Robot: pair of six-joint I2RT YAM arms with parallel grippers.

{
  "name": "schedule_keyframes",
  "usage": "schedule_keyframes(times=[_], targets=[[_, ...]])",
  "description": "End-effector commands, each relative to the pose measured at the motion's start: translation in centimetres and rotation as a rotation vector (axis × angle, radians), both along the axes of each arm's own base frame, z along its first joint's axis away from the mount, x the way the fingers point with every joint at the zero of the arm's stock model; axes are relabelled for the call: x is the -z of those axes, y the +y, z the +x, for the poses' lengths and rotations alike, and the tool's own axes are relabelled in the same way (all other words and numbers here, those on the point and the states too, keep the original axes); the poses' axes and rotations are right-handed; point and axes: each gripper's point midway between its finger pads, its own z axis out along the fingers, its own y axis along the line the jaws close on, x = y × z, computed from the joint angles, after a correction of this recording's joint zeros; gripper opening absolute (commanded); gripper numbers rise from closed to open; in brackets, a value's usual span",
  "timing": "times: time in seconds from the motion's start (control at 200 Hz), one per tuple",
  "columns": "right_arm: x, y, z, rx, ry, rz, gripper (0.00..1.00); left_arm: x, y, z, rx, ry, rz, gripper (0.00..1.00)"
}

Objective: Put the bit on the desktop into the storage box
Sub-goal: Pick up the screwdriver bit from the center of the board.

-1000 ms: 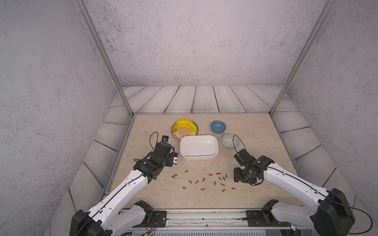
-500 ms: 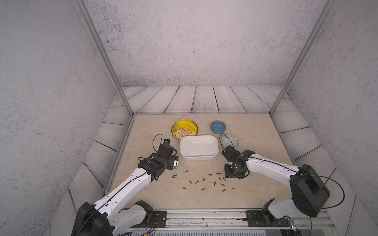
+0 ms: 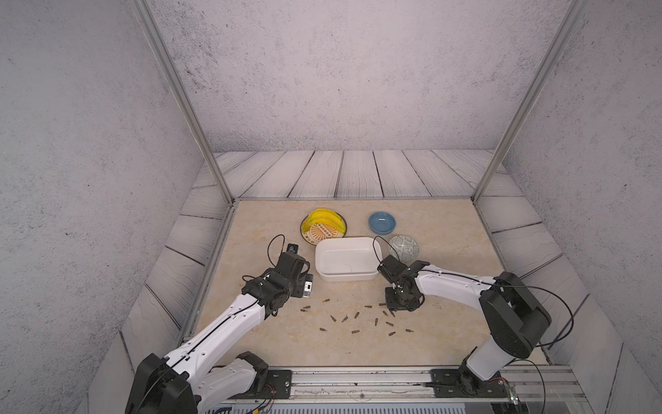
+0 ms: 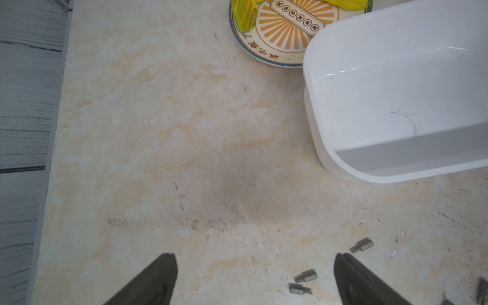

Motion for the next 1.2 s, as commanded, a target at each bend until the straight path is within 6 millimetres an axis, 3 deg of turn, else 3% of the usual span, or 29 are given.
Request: schedule_keyframes(times=[0.0,1.196], targets=[[-0.1,0.0,0.6,-0.016,-0.021,-0.027,0.42,0.4,-0.1,-0.4,0.002,0.022,0.000,0.99],[1.1,-0.6,-0.8,-0.029,0.022,-0.071,0.12,0.9,-0.5,-0.8,0.016,0.049,-0.022,0.99]])
